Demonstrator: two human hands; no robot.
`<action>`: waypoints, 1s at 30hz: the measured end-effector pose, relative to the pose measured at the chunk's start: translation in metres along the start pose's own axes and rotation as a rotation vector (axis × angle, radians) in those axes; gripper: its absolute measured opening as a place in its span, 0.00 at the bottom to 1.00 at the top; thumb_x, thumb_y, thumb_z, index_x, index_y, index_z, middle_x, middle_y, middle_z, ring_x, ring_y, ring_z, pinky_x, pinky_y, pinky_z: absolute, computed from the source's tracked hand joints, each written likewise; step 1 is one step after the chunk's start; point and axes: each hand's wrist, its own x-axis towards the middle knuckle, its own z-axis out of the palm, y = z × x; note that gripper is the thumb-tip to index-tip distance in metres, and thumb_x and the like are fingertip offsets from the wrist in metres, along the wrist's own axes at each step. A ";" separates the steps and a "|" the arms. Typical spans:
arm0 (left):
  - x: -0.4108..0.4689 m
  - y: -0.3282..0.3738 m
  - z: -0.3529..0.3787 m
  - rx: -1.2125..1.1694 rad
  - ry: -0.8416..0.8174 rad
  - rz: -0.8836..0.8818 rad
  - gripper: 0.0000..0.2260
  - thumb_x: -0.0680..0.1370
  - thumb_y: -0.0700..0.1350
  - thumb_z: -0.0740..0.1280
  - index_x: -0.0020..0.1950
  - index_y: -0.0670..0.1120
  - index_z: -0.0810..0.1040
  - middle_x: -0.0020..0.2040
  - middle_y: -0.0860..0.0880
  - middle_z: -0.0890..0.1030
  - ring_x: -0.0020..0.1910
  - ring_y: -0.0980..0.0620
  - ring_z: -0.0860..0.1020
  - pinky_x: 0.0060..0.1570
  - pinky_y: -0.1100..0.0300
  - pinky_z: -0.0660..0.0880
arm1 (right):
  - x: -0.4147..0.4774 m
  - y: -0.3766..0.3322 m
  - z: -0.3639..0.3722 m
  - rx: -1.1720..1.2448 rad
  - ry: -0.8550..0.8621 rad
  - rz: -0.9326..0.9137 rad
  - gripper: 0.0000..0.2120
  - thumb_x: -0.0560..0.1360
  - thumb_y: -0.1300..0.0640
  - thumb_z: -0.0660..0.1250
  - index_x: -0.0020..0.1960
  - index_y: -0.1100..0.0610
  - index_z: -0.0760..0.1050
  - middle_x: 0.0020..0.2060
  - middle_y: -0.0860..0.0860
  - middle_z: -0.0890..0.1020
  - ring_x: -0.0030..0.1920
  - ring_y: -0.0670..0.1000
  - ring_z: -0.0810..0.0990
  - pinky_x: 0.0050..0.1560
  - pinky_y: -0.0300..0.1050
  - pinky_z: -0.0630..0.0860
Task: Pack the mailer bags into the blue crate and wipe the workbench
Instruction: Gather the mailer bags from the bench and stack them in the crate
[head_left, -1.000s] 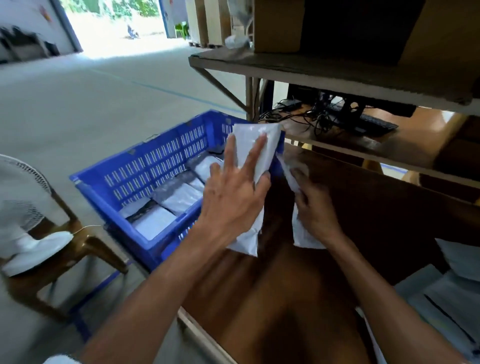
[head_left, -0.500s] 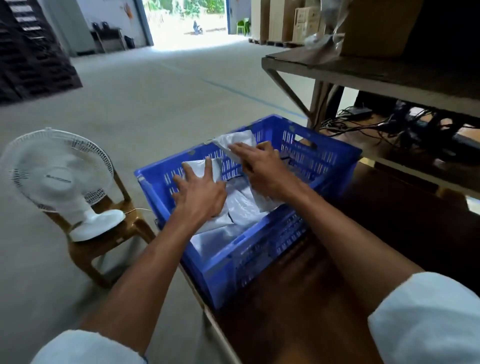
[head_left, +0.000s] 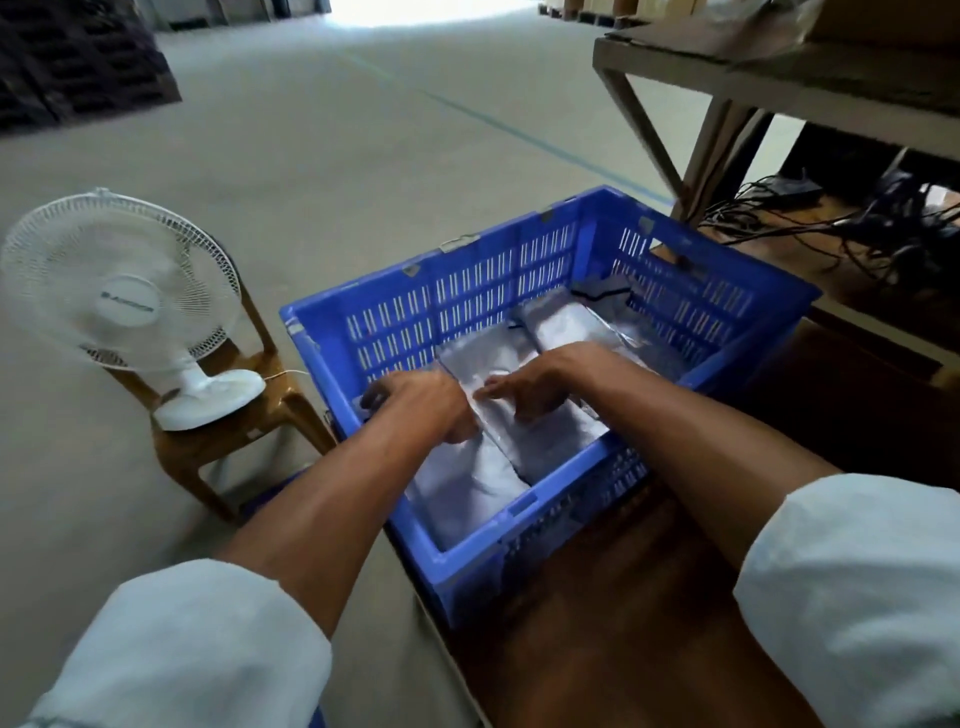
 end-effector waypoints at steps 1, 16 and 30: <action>-0.003 -0.001 -0.001 0.013 -0.027 0.004 0.33 0.78 0.67 0.63 0.78 0.52 0.66 0.75 0.44 0.68 0.70 0.36 0.72 0.64 0.34 0.72 | 0.000 -0.002 -0.001 -0.043 -0.005 0.009 0.41 0.78 0.58 0.67 0.81 0.42 0.47 0.82 0.48 0.47 0.77 0.56 0.62 0.73 0.49 0.64; -0.054 -0.007 -0.030 -0.120 0.605 0.318 0.27 0.80 0.59 0.63 0.77 0.51 0.64 0.72 0.46 0.73 0.68 0.40 0.73 0.64 0.40 0.70 | -0.085 0.004 -0.008 0.371 0.973 0.013 0.14 0.79 0.59 0.66 0.64 0.52 0.78 0.57 0.53 0.84 0.54 0.53 0.83 0.55 0.51 0.80; -0.216 0.238 0.096 -0.434 0.538 1.217 0.17 0.80 0.51 0.66 0.69 0.53 0.75 0.63 0.51 0.80 0.62 0.48 0.78 0.61 0.49 0.75 | -0.381 -0.034 0.368 0.931 1.041 0.921 0.14 0.79 0.64 0.67 0.63 0.56 0.81 0.59 0.51 0.83 0.60 0.49 0.80 0.55 0.22 0.64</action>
